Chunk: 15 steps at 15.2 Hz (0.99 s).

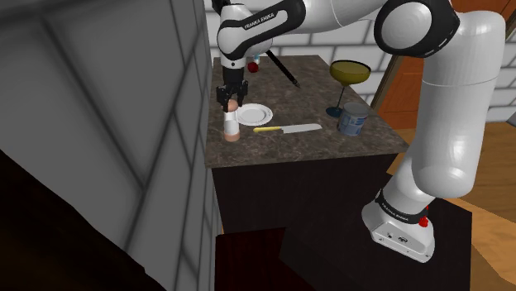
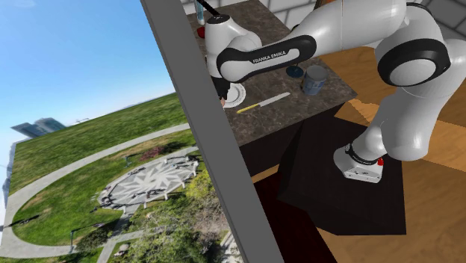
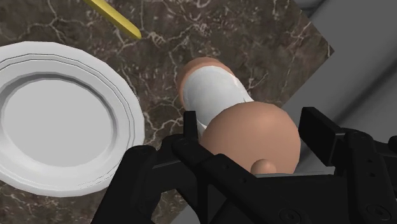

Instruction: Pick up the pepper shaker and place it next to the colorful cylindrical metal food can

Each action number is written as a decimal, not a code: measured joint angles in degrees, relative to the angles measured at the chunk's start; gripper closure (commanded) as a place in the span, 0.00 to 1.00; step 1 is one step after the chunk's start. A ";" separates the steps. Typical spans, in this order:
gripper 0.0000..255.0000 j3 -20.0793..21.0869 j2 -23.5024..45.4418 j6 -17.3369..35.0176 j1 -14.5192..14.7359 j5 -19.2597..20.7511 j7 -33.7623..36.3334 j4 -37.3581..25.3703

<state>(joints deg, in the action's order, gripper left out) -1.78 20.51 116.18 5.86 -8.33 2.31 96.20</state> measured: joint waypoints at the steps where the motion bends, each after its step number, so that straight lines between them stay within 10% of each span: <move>1: 1.00 0.00 0.01 0.00 0.00 0.00 0.00 -0.01; 15: 1.00 -0.19 -2.42 -8.96 -0.14 0.53 1.04 -6.58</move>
<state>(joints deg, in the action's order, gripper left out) -1.97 18.10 107.22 5.72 -7.80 3.36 89.62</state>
